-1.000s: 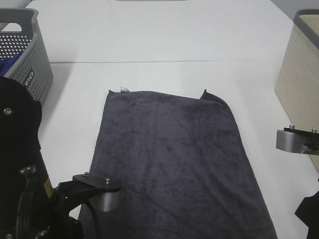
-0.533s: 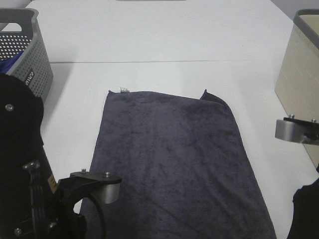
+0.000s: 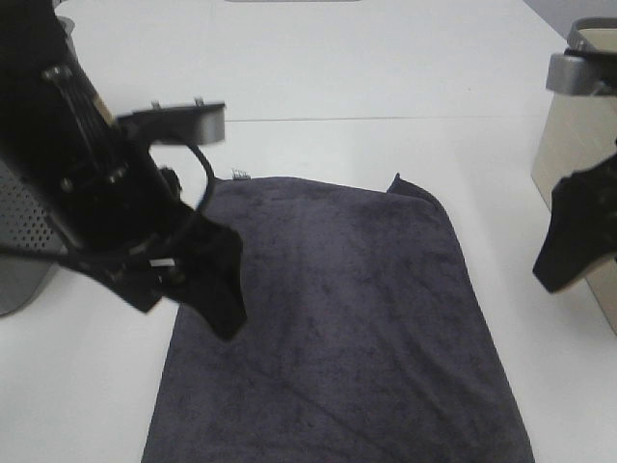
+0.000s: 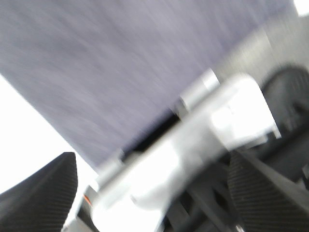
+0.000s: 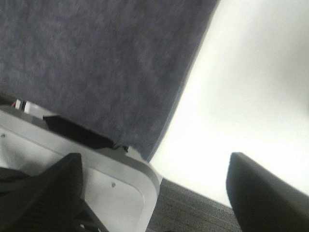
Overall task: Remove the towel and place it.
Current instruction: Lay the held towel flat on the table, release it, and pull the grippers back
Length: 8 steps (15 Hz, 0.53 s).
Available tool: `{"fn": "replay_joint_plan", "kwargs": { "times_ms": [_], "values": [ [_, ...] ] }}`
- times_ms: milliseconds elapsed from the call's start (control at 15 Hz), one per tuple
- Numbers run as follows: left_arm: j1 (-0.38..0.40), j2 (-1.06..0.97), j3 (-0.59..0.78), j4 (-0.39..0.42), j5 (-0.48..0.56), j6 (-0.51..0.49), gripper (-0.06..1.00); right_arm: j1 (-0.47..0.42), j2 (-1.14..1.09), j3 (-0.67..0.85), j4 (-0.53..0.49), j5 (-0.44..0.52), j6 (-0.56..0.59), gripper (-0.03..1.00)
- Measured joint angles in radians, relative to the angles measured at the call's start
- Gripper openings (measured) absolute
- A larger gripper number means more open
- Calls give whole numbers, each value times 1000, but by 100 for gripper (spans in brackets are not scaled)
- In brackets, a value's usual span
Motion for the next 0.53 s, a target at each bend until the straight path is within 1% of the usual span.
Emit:
{"fn": "replay_joint_plan", "kwargs": {
  "times_ms": [133, 267, 400, 533],
  "values": [
    [116, 28, -80, 30, -5, 4, 80, -52, 98, -142, 0, -3, -12, 79],
    [217, 76, -158, 39, -16, 27, 80, -57, 228, -293, 18, -1, -33, 79],
    [290, 144, -226, 52, -57, 40, 80, -57, 362, -436, 29, 3, -44, 79],
    [332, 222, -315, 67, -76, 57, 80, -57, 493, -573, 30, 19, -75, 79]
  ]
}}
